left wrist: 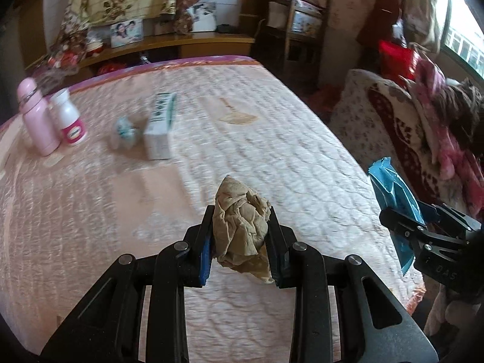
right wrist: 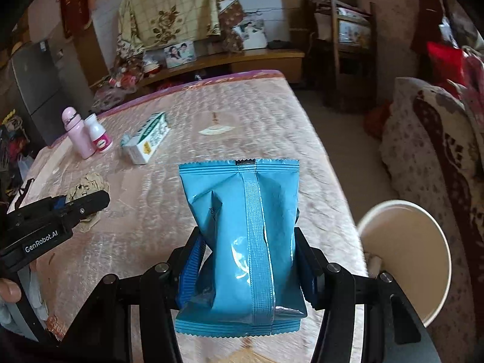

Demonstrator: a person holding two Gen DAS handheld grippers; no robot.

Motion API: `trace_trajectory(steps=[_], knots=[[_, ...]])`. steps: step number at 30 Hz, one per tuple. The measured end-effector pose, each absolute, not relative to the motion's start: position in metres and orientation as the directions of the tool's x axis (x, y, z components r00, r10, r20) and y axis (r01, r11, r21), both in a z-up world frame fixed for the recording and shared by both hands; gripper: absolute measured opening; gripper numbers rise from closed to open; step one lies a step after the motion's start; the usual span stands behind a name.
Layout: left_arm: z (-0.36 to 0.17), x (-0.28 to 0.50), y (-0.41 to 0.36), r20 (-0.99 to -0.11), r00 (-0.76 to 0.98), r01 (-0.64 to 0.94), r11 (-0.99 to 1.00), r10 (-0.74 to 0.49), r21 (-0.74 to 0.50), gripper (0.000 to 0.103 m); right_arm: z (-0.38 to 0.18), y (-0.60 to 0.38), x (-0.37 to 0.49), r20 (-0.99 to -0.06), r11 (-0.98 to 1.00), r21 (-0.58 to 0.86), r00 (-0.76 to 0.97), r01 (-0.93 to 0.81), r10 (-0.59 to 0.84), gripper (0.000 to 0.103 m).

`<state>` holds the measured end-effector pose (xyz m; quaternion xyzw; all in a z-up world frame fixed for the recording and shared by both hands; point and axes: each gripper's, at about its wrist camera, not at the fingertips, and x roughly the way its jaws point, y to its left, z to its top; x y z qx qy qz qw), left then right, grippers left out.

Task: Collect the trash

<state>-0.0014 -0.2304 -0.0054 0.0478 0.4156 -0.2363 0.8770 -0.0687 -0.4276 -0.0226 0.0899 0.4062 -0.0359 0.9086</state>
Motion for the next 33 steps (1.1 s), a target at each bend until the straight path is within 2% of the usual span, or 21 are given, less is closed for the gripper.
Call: trace_trajectory(steps=[33], knots=[[-0.017,-0.041,-0.388,-0.767,0.418,0.667,0.738,-0.487,-0.106,0.028,-0.042,-0.566,-0.151,-0.775,0.900,0.135,0.610,0.416,-0.165,0.055]])
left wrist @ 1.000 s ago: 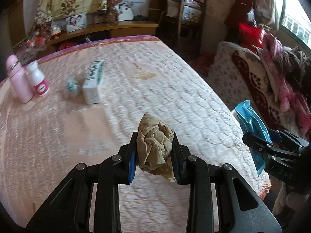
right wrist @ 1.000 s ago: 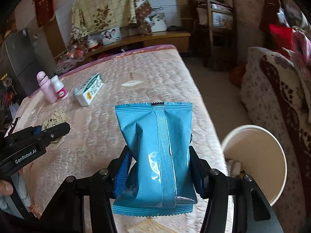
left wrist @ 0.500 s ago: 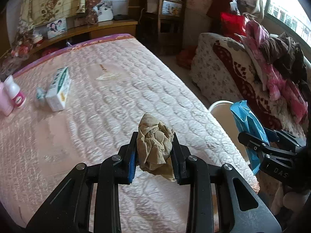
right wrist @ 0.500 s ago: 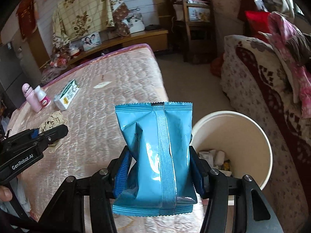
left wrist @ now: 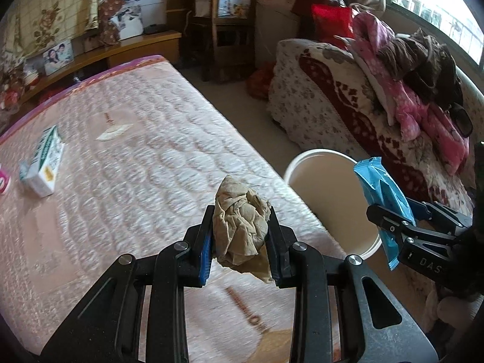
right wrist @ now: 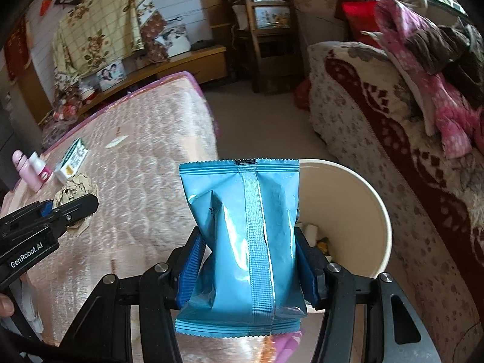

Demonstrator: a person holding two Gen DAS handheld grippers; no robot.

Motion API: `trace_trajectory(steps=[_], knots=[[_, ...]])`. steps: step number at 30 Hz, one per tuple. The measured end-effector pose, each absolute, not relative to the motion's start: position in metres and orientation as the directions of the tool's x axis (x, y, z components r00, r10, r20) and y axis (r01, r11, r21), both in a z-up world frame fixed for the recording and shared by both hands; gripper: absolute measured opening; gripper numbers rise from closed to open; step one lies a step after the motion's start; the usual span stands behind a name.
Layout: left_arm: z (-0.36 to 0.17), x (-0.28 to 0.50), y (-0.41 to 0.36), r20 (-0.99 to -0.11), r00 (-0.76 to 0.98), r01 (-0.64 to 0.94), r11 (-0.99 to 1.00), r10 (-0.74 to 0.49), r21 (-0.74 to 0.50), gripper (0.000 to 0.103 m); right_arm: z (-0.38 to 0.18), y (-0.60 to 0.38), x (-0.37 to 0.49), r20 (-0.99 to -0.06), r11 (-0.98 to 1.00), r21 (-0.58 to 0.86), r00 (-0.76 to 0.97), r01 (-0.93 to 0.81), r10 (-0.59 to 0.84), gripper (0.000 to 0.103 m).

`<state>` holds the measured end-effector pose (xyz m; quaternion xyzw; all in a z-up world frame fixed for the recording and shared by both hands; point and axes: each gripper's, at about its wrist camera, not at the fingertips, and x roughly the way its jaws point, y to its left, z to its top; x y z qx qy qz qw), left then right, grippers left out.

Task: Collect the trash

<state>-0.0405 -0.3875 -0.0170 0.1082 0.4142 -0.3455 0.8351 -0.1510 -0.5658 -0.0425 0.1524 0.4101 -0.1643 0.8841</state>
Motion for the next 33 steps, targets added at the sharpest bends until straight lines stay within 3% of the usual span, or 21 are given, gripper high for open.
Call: trace_trajectory(steps=[25,28,30,32,33], knots=[[-0.034,-0.059,-0.476,-0.755,0.267,0.772,0.602,-0.598,-0.204,0.028,-0.076,-0.646,-0.177,-0.812,0.820,0.102,0.523,0.563,-0.258,0.055],[-0.035,-0.056,-0.477,-0.749,0.257,0.772,0.596,-0.611,-0.222,0.037,-0.080,-0.652,-0.178,-0.813,0.807,0.100,0.516,0.582,-0.271,0.061],[-0.036,-0.054,-0.477,-0.743,0.236,0.774,0.583,-0.626,-0.246,0.057,-0.082,-0.656,-0.179,-0.815,0.799,0.101,0.510,0.592,-0.275,0.069],[-0.037,-0.053,-0.475,-0.733,0.222,0.777,0.571,-0.643,-0.266,0.068,-0.084,-0.659,-0.179,-0.817,0.791,0.105,0.506,0.603,-0.277,0.076],[-0.037,-0.052,-0.474,-0.731,0.229,0.776,0.574,-0.643,-0.262,0.068,-0.084,-0.660,-0.180,-0.817,0.786,0.107,0.505,0.609,-0.279,0.077]])
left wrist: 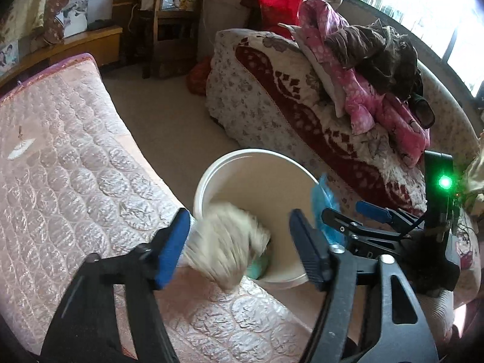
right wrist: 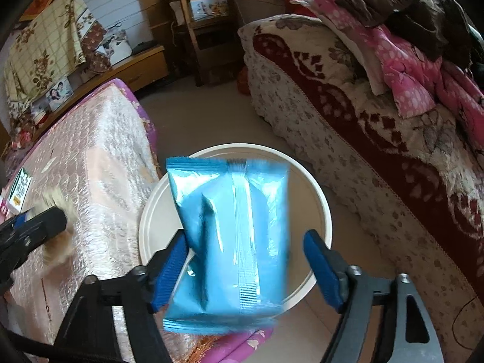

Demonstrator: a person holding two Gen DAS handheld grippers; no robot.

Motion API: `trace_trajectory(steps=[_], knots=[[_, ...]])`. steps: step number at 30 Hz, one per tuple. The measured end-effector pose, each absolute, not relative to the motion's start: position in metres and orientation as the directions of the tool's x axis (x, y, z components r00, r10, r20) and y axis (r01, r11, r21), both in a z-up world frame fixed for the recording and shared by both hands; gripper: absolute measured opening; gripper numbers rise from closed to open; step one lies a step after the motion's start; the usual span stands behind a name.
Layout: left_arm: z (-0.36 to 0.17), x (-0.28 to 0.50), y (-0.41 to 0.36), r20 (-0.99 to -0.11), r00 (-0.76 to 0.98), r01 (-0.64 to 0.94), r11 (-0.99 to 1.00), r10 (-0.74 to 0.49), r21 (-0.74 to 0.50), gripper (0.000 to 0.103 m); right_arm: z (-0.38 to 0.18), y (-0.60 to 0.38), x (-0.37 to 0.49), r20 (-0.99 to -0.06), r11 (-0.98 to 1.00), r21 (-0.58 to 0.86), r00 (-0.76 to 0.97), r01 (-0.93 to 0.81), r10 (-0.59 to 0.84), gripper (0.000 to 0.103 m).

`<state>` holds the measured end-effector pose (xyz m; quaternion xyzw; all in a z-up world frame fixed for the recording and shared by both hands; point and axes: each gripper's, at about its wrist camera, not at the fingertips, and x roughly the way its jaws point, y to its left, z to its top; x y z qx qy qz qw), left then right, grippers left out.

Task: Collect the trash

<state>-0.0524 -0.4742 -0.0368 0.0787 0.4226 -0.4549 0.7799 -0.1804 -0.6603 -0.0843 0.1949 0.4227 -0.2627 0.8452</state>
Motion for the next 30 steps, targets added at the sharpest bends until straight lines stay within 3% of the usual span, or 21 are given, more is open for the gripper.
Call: trace_trajectory(steps=[18,30], knots=[[-0.035,-0.045,-0.434,-0.741,0.332,0.733,0.654,-0.584,-0.187,0.068,-0.083,-0.629,-0.170,-0.820,0.821,0.107,0.516,0.560,-0.246,0.077],[-0.022,-0.024,-0.361,-0.709,0.485,0.641,0.760,-0.512,-0.110,0.068,-0.063,-0.574,-0.137,-0.799,0.882,0.115,0.570,0.458,-0.191,0.077]])
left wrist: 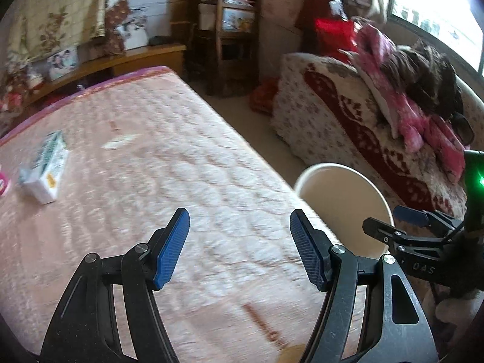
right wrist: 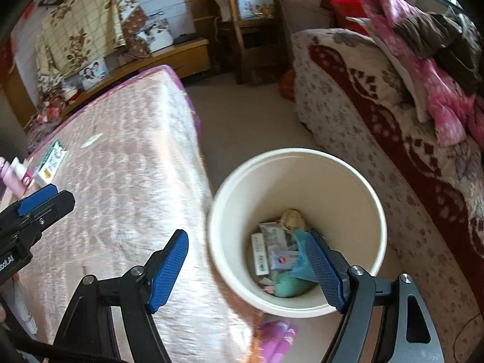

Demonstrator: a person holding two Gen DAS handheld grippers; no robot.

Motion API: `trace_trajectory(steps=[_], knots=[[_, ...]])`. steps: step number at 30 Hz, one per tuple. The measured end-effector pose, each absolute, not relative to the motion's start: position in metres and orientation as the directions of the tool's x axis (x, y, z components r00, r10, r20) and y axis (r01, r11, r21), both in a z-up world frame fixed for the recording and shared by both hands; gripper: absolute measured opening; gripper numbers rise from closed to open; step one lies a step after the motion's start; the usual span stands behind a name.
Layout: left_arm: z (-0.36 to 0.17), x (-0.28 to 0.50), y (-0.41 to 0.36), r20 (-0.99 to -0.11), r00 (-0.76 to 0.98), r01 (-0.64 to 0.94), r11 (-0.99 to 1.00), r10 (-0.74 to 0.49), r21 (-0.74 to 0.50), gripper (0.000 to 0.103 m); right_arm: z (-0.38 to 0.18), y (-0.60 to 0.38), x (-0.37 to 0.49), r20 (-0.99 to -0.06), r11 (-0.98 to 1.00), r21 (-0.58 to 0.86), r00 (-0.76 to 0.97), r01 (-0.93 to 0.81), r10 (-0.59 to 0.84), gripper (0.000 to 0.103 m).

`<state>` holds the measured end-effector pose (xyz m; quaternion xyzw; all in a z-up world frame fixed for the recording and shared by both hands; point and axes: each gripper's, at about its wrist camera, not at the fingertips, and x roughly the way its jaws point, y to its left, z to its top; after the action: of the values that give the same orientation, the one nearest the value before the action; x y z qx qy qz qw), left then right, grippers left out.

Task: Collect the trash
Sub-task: 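Open both tools over the bucket to drop tissue and blue pack, then move both tools back over the bed toward the tissue and milk carton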

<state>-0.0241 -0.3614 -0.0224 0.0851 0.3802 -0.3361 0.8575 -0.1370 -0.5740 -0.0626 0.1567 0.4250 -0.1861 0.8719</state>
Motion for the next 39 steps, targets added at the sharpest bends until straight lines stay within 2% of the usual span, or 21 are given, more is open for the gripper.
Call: trace_trajectory(steps=[13,23,33,39], knots=[[-0.031,0.028,-0.230,-0.722,0.577,0.465,0.881,-0.380,-0.092,0.068,-0.059,-0.489,-0.074,-0.810,0.950,0.109,0.581,0.294,-0.087,0.077],[-0.047,0.081,-0.124,-0.763,0.589,0.264,0.956,-0.266,-0.130,0.068,-0.080,-0.418,-0.007,-0.834,0.970,0.178,0.548,0.166,0.059,0.077],[-0.049,0.122,-0.077,-0.771,0.603,0.176,0.977,-0.205,-0.123,0.068,-0.073,-0.338,0.097,-0.825,0.969,0.242,0.534,0.039,0.185,0.077],[-0.052,0.144,-0.060,-0.769,0.605,0.158,0.978,-0.205,-0.136,0.068,-0.056,-0.311,0.161,-0.810,0.961,0.274,0.545,0.027,0.216,0.077]])
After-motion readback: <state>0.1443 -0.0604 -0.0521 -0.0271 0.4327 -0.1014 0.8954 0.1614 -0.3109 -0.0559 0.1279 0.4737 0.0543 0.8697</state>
